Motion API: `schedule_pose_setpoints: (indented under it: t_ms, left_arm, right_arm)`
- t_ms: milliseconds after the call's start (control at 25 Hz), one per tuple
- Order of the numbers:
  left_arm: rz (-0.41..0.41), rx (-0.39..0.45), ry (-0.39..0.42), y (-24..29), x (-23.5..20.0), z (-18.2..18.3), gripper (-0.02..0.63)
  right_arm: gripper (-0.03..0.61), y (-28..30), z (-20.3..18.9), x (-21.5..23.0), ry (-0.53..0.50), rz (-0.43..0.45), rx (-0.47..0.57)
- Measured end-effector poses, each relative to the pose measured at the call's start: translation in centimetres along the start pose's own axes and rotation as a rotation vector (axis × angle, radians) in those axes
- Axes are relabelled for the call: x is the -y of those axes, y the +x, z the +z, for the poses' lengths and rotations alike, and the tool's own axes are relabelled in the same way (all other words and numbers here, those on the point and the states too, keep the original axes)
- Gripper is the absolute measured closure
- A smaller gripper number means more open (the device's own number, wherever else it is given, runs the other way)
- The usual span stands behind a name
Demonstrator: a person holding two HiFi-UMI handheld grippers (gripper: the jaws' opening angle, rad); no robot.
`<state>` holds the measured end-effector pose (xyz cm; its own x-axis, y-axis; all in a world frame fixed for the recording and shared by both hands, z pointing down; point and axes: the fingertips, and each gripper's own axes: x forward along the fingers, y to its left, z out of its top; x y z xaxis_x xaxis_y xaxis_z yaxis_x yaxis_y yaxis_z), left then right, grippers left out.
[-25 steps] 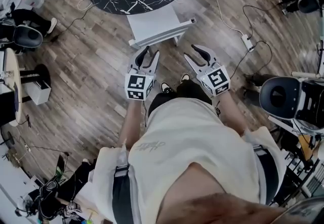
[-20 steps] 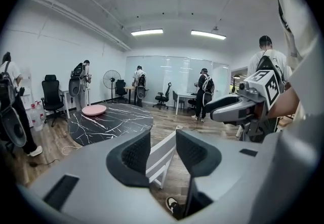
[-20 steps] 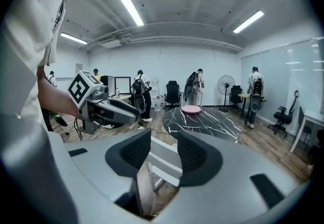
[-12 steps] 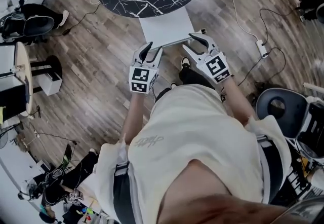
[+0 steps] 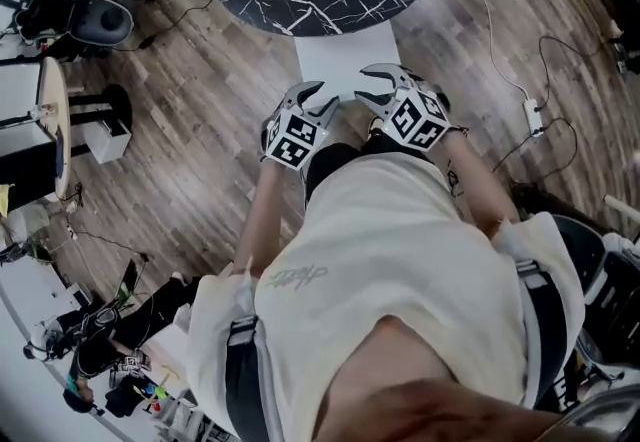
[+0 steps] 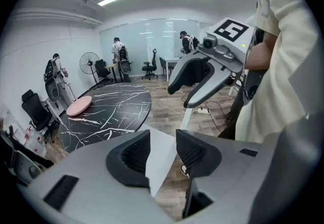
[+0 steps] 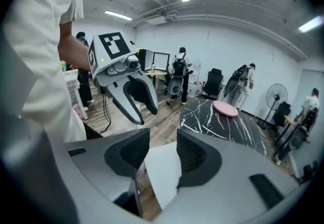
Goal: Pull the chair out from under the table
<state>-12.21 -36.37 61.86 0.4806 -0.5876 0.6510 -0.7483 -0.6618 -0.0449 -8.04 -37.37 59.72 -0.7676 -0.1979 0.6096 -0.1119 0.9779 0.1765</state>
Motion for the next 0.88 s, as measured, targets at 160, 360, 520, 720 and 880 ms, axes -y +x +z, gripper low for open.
schedule_pose_setpoints:
  t_ms: [160,360,520,720,880]
  left_arm:
    - [-0.059,-0.102,0.108,1.1,0.6,-1.0,0.445]
    - [-0.197,-0.228,0.225,2.3,2.4,-2.8,0.445]
    - [-0.250,-0.315,0.321,3.9,3.1,-4.8,0.444]
    - [-0.315,-0.405,0.373,6.1,3.4,-7.5,0.445]
    - [-0.335,-0.451,0.377,7.0,3.5,-9.0,0.445]
  right_arm:
    - [0.400,2.2,-1.9,-2.1,-0.038,0.159,-0.118]
    - [0.396,4.7,-4.0,-4.2,-0.086,0.292,-0.273]
    - [0.397,6.4,-6.0,-4.7,-0.178,0.309,-0.426]
    - [0.398,8.1,-8.2,-5.7,-0.262,0.378,-0.562]
    - [0.417,9.2,-9.0,-6.1,-0.277,0.393,-0.587]
